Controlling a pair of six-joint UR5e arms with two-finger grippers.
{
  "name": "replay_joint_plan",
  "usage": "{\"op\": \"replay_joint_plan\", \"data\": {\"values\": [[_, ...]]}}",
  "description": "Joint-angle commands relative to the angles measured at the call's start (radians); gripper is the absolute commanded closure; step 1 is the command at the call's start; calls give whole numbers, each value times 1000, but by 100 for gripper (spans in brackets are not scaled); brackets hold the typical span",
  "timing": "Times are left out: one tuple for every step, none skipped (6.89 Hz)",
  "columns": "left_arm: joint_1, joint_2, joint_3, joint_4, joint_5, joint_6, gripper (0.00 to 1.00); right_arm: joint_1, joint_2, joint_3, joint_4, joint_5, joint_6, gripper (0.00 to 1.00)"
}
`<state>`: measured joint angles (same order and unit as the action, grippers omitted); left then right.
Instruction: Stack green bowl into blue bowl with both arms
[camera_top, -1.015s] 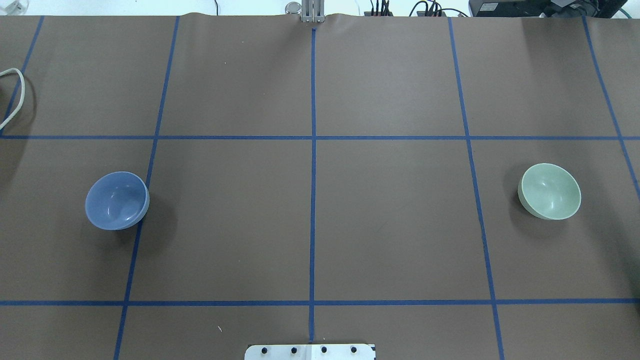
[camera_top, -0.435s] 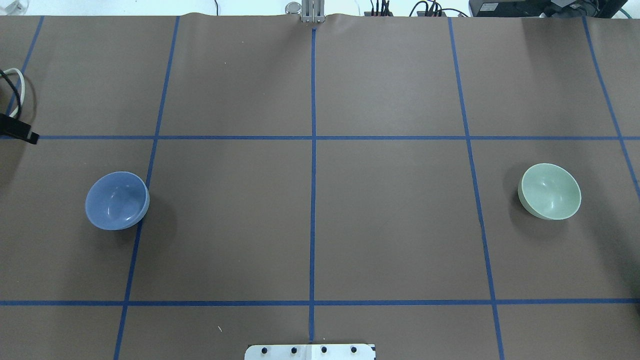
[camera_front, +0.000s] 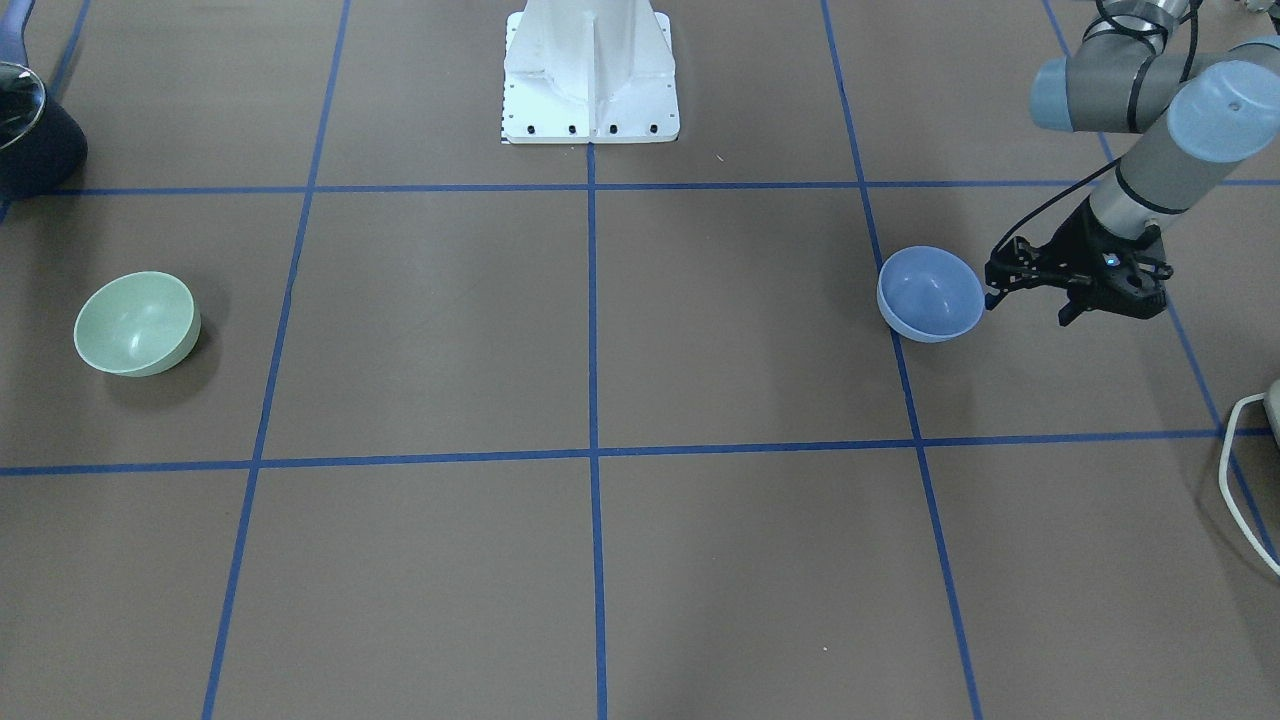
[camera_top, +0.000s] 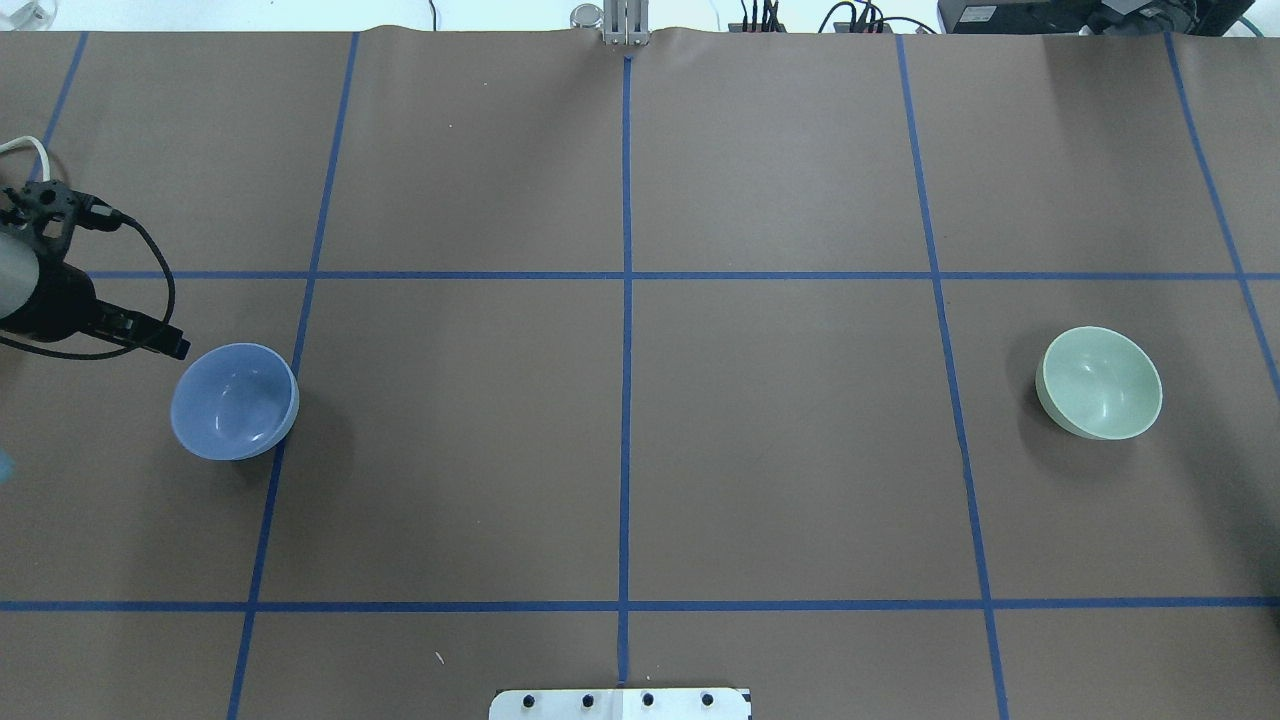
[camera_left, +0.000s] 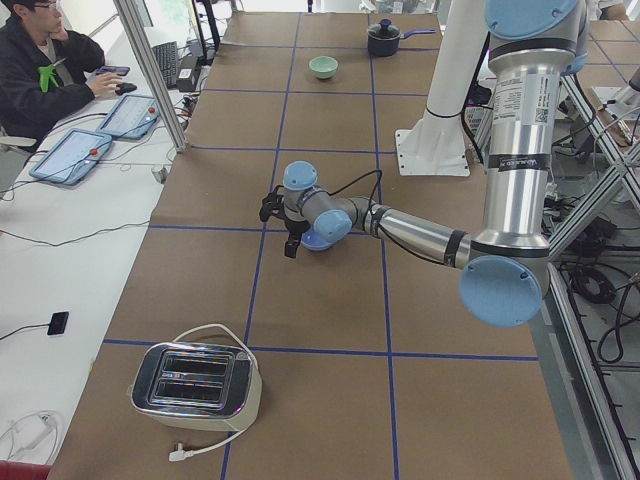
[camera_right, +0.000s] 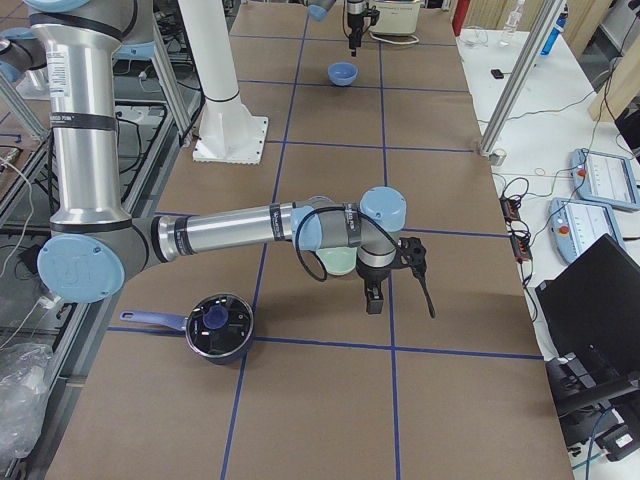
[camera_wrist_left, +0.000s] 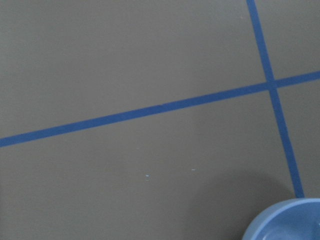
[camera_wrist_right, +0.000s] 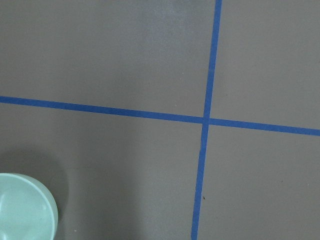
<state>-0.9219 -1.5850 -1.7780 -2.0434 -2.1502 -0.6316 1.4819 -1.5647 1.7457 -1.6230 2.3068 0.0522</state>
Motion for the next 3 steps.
{"op": "replay_joint_plan", "data": {"values": [[52,2,2,-17,4,-8,43,0,0,0,0,0,2,0],[52,2,5,-17,4,-7,63,0,0,-2,0,0,2,0],[52,2,11,-17,4,-4,71,0,0,-2,-2,-1,2,0]]}}
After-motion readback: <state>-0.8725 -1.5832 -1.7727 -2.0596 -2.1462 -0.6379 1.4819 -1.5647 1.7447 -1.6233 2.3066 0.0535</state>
